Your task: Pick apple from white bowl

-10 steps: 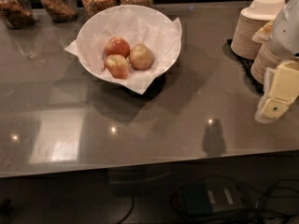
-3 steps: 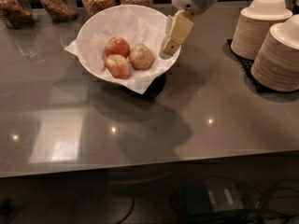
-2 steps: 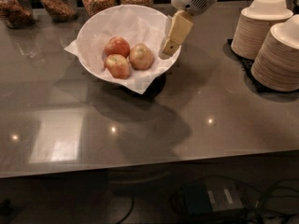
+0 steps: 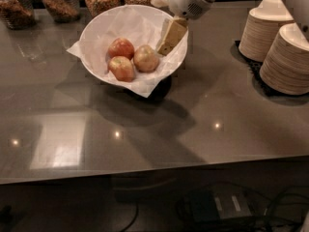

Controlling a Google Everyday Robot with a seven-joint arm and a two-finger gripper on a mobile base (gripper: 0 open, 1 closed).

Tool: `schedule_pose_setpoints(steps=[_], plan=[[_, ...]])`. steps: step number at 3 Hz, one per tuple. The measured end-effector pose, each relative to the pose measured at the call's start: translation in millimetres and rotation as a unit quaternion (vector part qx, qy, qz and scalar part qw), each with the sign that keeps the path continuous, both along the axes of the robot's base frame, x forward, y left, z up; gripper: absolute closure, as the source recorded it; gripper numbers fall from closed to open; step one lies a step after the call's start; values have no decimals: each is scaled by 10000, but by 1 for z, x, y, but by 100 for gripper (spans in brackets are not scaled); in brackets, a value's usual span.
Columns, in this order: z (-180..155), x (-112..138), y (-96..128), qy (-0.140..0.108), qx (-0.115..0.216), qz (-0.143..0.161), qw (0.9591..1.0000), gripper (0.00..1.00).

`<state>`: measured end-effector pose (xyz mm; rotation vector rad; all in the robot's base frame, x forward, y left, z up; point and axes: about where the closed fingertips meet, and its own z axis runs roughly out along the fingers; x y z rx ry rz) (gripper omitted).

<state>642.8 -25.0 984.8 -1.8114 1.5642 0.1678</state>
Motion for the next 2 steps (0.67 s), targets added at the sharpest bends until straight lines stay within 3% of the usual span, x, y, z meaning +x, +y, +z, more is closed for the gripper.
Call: schedule_pose_setpoints(steps=[1,2], plan=[[-10,16,10,-45,53,129,9999,42],[-23,26,16,-4,66,230,9997,55]])
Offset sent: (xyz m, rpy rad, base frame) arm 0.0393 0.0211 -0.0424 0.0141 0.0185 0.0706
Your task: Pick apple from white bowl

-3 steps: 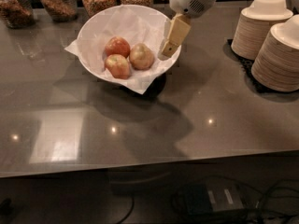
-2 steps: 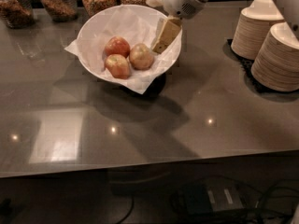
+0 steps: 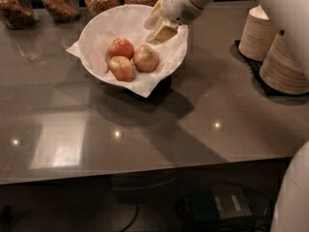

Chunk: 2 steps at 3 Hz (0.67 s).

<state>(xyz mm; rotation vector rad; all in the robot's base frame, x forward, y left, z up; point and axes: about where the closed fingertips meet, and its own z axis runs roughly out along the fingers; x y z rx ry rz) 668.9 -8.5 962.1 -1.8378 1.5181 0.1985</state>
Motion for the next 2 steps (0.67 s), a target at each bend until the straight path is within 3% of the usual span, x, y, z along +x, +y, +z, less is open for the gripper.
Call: schedule_pose_setpoints(steps=[1,2], plan=[[-22,7,4,171,-41,86,9998,36],[-43,14,7,338,-77,133,9993,28]])
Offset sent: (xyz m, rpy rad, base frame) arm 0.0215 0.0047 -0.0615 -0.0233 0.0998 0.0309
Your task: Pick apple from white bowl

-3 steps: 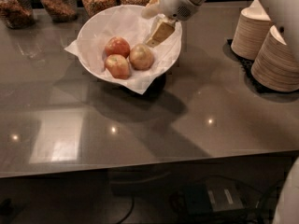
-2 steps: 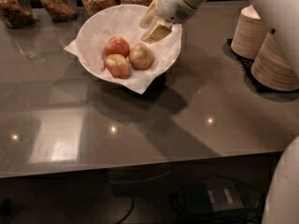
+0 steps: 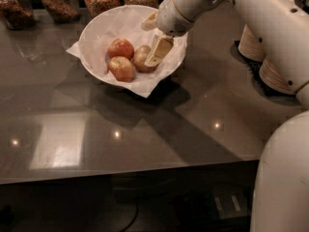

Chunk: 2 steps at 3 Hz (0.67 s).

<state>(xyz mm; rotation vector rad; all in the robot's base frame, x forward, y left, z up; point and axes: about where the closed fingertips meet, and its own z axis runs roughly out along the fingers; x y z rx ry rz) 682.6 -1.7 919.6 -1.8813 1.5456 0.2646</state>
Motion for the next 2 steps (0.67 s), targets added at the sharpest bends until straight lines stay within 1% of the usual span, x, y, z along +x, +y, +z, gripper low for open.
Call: schedule_pose_setpoints(steps=[2], plan=[[-30,13,3,235,-87,33,9997,30]])
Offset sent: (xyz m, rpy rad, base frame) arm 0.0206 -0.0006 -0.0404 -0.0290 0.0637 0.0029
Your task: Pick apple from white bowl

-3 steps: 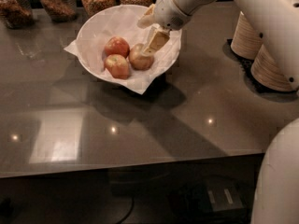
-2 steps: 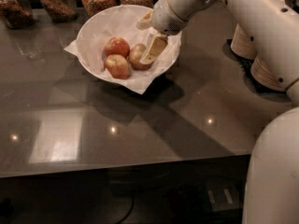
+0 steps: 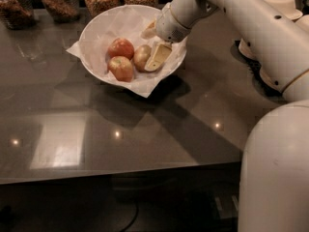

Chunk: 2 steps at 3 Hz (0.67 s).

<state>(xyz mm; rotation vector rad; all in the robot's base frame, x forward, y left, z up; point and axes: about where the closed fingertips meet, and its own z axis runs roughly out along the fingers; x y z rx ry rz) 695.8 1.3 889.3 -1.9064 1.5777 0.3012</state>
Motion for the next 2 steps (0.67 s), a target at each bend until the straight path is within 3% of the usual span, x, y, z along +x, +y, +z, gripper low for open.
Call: schedule_pose_setpoints(steps=[2], plan=[[-21,5,4,174,-124,75,9997,32]])
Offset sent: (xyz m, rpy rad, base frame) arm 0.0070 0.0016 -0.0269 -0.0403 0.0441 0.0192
